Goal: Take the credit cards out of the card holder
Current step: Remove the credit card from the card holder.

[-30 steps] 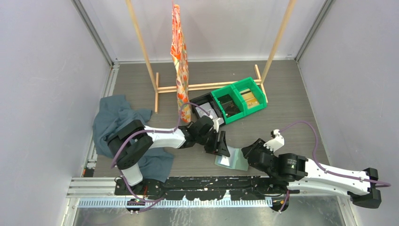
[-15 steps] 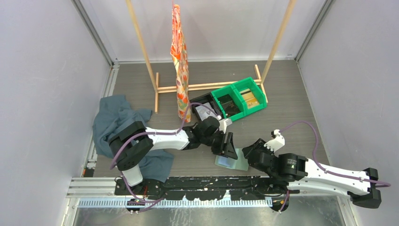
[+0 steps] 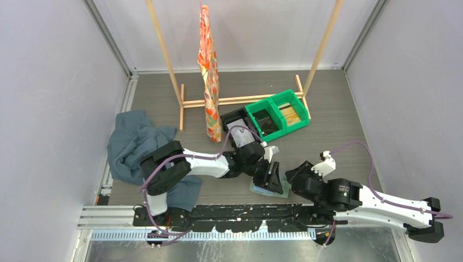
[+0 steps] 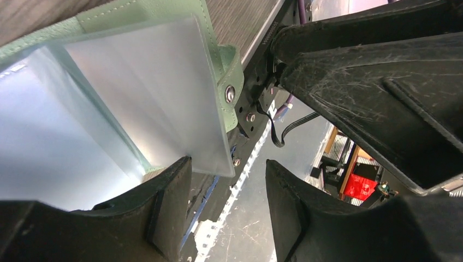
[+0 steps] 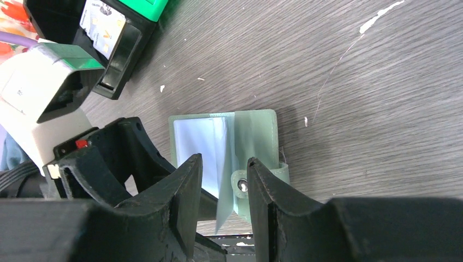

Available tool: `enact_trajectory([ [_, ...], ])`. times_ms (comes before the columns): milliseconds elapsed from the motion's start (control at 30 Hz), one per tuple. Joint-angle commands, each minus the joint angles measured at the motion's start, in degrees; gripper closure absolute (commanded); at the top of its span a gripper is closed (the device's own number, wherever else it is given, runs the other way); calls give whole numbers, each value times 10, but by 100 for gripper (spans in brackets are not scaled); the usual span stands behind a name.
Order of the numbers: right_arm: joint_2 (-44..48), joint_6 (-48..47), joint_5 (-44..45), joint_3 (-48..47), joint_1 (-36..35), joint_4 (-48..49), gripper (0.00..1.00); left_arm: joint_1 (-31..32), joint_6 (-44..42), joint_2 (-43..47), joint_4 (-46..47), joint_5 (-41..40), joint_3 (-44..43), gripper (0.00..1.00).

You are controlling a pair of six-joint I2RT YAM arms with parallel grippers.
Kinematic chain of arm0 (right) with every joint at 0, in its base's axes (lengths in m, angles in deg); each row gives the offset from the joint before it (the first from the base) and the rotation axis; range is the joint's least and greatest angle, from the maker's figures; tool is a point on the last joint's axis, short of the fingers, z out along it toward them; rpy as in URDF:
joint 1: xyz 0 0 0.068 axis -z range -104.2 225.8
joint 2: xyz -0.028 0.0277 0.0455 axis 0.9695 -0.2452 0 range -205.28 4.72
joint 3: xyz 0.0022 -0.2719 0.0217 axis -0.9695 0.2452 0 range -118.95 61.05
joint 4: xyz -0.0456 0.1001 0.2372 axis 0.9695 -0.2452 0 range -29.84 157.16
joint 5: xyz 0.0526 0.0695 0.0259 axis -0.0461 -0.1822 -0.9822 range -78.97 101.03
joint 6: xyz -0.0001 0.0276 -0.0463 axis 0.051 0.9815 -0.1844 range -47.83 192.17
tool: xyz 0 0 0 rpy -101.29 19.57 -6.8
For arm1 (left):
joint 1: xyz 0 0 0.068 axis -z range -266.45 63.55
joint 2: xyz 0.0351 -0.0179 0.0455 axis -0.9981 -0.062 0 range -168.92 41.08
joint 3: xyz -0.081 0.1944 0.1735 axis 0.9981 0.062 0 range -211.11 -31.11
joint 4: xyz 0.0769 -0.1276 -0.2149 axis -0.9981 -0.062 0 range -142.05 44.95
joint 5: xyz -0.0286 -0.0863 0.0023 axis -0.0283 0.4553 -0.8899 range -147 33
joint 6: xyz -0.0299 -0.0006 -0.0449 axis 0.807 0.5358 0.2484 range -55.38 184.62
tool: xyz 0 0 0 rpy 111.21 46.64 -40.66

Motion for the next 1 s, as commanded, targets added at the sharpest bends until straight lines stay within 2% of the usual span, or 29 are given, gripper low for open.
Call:
enact_trajectory([
  [0,-3,16,30,-15,0,-6,59,7,13,-14,38,18,-21,47],
  [200,-14,11,34,-22,0,-7,60,13,19,-39,49,21,-25,47],
  [433,-34,-9,13,2,0,68,78,18,31,-66,72,29,-27,48],
  [633,-74,-8,-2,20,0,119,82,18,32,-74,76,32,-27,48],
  [967,-95,48,-23,60,-1,118,90,18,31,-67,78,31,-23,48],
])
